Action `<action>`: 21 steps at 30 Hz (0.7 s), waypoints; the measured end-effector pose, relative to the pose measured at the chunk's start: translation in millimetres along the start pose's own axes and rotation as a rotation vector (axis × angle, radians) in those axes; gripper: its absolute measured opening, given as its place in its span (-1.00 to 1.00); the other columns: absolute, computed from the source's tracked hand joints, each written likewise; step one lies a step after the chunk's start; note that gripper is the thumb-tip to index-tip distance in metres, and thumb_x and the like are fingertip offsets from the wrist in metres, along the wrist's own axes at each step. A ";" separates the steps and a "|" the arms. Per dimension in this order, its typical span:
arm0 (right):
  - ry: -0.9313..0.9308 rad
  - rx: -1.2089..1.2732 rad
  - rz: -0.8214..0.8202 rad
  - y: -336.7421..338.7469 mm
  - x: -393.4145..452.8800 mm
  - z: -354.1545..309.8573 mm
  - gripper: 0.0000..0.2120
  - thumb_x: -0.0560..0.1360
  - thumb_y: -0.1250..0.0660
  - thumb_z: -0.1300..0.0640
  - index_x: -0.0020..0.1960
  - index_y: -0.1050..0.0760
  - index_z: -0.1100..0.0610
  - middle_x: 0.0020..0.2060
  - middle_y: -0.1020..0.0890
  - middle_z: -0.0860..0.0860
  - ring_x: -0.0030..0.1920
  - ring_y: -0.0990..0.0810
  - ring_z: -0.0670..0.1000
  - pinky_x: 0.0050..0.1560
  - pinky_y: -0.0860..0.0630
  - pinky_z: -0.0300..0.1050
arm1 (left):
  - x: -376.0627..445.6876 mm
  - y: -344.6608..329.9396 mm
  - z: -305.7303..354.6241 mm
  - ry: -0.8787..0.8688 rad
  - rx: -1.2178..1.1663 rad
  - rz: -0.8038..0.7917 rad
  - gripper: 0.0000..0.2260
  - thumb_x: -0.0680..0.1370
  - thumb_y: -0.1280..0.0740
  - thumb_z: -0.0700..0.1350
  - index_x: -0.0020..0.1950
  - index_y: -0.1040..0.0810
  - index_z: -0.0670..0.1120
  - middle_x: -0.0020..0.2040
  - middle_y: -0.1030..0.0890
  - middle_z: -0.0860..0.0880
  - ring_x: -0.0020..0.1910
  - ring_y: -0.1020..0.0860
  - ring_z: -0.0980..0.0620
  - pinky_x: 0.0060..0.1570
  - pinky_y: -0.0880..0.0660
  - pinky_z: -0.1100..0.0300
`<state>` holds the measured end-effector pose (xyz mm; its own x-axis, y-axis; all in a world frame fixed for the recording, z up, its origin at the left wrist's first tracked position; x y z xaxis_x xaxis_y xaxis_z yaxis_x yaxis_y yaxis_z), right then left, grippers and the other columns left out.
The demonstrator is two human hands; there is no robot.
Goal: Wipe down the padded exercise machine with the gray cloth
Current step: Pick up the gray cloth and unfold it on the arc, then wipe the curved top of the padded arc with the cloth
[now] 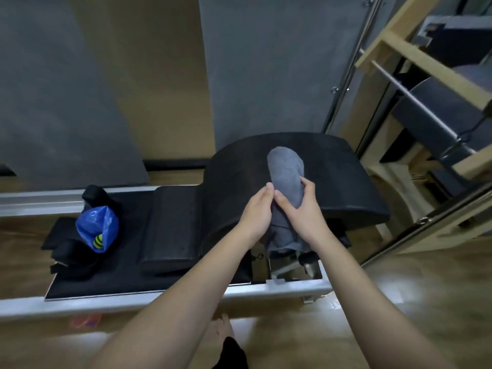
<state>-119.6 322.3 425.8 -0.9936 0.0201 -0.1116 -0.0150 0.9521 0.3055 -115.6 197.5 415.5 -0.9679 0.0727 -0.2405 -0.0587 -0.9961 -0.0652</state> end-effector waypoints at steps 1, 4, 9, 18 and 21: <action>-0.011 0.050 0.009 4.1 8.1 1.8 -0.08 0.26 -0.45 -0.41 0.47 -0.14 -0.15 0.33 -0.44 -0.01 0.23 -0.55 -0.02 0.21 -0.58 0.05 | 9.4 -5.0 1.5 -0.016 0.008 -0.024 -0.62 0.69 -0.05 0.14 0.21 -0.61 0.05 0.19 -0.67 0.01 0.21 -0.61 0.10 0.35 -0.47 0.02; -0.053 0.166 0.077 19.0 34.8 13.3 -0.15 0.31 -0.51 -0.28 0.47 -0.17 -0.17 0.26 -0.51 -0.04 0.18 -0.60 -0.03 0.18 -0.59 0.05 | 40.4 -20.8 5.0 -0.052 0.000 -0.090 -0.61 0.70 -0.08 0.08 0.39 -0.53 -0.03 0.28 -0.63 -0.02 0.27 -0.58 0.11 0.38 -0.45 0.04; -0.250 0.359 0.178 43.7 66.1 40.0 -0.48 0.46 -0.46 -0.04 0.36 -0.39 -0.04 0.13 -0.64 0.09 -0.02 -0.71 0.03 -0.10 -0.66 -0.05 | 82.4 -34.5 -3.9 -0.093 0.159 -0.172 -0.73 0.65 -0.18 0.08 0.29 -0.53 0.07 0.18 -0.64 0.06 0.17 -0.60 0.13 0.24 -0.54 0.05; -0.043 -0.480 0.368 97.5 118.0 47.4 -0.20 0.46 -0.43 -0.11 0.57 -0.10 -0.07 0.37 -0.31 0.06 0.31 -0.39 0.09 0.27 -0.40 0.06 | 81.5 -38.1 -63.2 -0.255 0.794 -0.006 -0.76 0.62 -0.21 0.11 -0.16 -0.44 0.01 -0.16 -0.49 0.09 -0.10 -0.46 0.03 -0.10 -0.44 0.04; 0.028 -0.929 0.173 73.9 140.9 54.9 -0.18 0.45 -0.35 -0.20 0.58 -0.01 -0.16 0.35 -0.28 0.10 0.24 -0.38 0.27 0.14 -0.46 0.24 | 97.6 -47.3 -46.0 -0.550 1.018 0.060 -0.81 0.54 -0.28 0.07 0.05 -0.50 -0.02 0.04 -0.51 0.03 0.06 -0.44 -0.01 0.02 -0.41 0.06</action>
<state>-254.5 412.3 380.7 -0.9925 0.1196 0.0244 0.0609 0.3117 0.9482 -196.1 254.0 350.5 -0.9366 0.2424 0.2531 0.0631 -0.5937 0.8022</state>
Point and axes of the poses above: each hand's wrist, its own x-axis towards the middle knuckle, its own y-axis out of the back of the hand, z = x × y, the point moved 8 cm from there along x, towards the middle knuckle
